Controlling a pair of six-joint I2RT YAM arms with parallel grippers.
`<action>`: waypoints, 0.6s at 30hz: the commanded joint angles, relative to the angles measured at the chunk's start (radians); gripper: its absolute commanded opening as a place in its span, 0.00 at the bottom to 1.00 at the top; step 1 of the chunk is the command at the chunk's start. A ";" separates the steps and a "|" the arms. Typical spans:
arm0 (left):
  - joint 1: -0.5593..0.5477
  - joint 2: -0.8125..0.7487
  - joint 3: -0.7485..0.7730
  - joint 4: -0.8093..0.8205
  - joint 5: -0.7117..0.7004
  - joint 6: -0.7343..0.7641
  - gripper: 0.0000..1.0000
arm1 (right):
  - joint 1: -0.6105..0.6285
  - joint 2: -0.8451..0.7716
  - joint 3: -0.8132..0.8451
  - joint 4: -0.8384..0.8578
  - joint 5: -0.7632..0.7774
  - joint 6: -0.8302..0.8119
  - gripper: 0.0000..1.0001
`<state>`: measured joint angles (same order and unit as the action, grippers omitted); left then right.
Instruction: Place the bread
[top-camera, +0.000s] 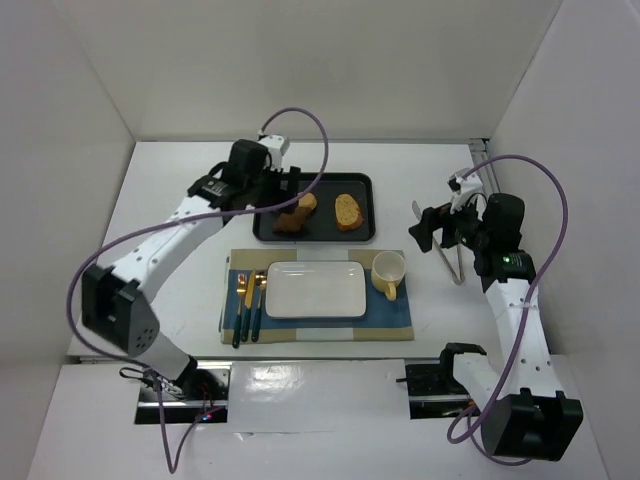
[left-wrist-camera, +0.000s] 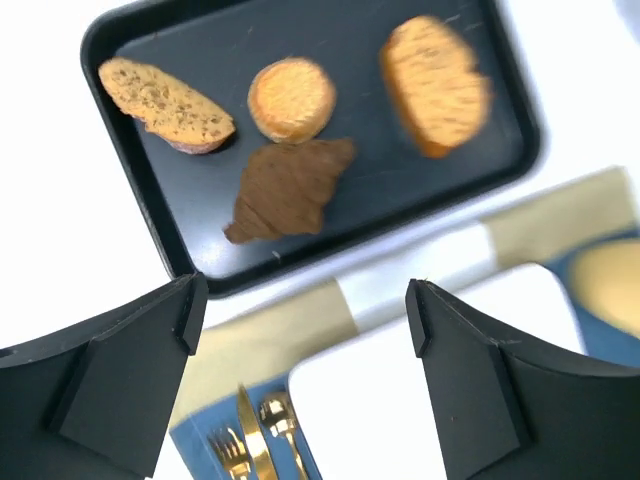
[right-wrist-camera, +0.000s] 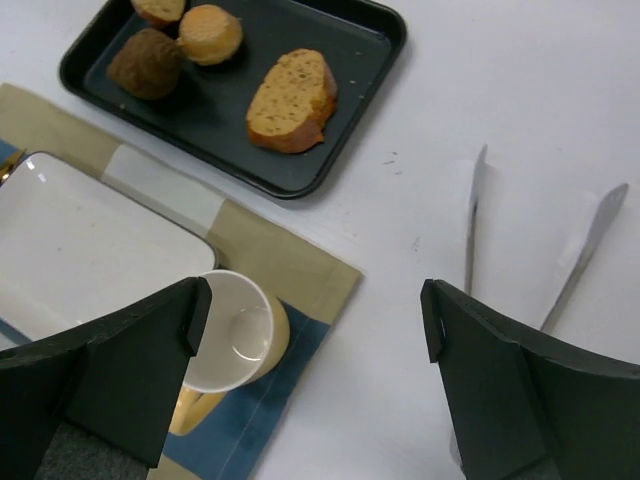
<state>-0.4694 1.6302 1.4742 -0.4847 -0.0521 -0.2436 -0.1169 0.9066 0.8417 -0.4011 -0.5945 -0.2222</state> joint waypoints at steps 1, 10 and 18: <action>-0.009 -0.180 -0.081 0.003 0.070 -0.042 1.00 | -0.006 -0.011 0.003 0.073 0.122 0.050 1.00; -0.048 -0.697 -0.498 0.040 0.115 -0.051 1.00 | -0.015 0.118 -0.079 0.096 0.395 -0.139 0.07; -0.048 -0.944 -0.641 0.028 0.143 -0.040 1.00 | -0.024 0.160 -0.144 0.067 0.429 -0.261 1.00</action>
<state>-0.5179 0.7181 0.8398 -0.4782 0.0654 -0.2909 -0.1337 1.0924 0.7067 -0.3611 -0.2047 -0.4194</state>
